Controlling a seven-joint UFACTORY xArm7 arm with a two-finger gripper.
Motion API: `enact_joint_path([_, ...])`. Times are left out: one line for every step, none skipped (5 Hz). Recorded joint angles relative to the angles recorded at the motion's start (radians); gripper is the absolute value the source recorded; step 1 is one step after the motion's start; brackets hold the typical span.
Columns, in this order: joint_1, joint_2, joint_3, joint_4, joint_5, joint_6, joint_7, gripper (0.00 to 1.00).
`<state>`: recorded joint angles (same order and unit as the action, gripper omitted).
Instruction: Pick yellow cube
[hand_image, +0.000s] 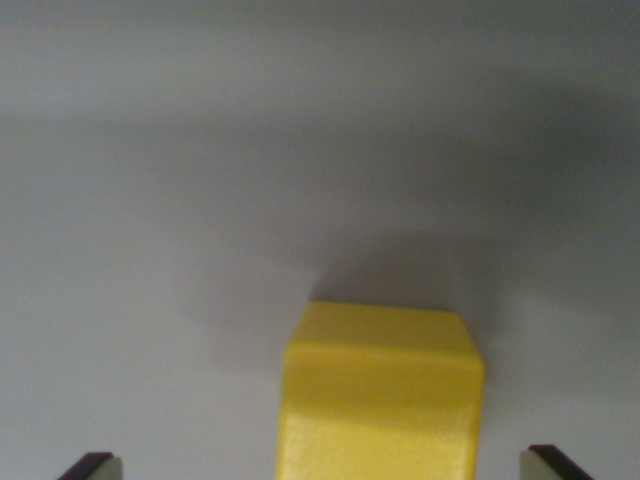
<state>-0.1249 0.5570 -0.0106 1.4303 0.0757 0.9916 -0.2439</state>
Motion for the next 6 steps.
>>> enact_joint_path([-0.0066, 0.025, -0.002, -0.005, 0.0048, -0.026, -0.009, 0.00])
enact_joint_path([-0.0066, 0.025, -0.002, -0.005, 0.0048, -0.026, -0.009, 0.00])
enact_joint_path([-0.0116, 0.045, -0.004, -0.009, 0.0086, -0.047, -0.016, 0.00])
enact_joint_path([-0.0116, 0.045, -0.004, -0.009, 0.0086, -0.047, -0.016, 0.00])
enact_joint_path([-0.0149, 0.058, -0.005, -0.011, 0.0110, -0.060, -0.021, 0.00])
enact_joint_path([-0.0149, 0.058, -0.005, -0.011, 0.0110, -0.060, -0.021, 0.00])
